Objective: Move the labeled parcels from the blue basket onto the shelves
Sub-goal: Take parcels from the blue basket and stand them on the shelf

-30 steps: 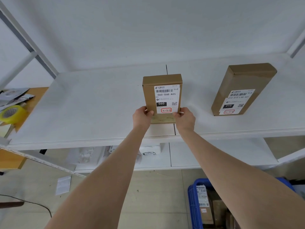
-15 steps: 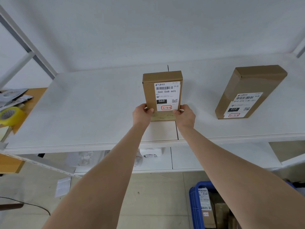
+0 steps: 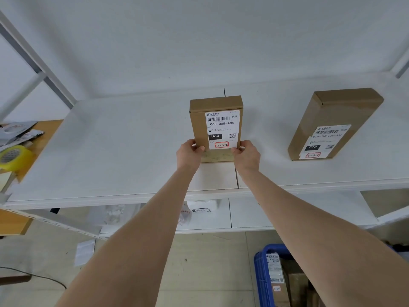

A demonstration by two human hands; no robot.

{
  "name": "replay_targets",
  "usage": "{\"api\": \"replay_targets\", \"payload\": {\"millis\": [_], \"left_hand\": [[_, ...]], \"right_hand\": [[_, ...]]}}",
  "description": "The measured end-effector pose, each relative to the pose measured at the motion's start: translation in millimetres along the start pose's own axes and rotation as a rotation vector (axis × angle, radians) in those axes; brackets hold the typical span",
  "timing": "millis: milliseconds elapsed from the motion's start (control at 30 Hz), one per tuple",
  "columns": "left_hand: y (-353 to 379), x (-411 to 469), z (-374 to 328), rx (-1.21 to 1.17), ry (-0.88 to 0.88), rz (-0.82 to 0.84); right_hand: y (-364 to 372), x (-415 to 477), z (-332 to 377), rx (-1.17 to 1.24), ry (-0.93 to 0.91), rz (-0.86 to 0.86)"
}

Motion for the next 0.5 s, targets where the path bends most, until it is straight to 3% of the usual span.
{"api": "replay_targets", "payload": {"millis": [500], "left_hand": [[2.1,-5.2,-0.2,0.195,-0.034,0.052]], "right_hand": [[2.9,-2.5,-5.3,-0.103,0.022,0.103]]}}
Point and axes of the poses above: each hand's wrist, its own x-axis towards the middle knuckle, its own y-axis out of the palm, z = x × y, the point moved 2 cm from there along x, towards the middle knuckle, and after that the axes turned 1 degree about y, right-handed, at the moved point
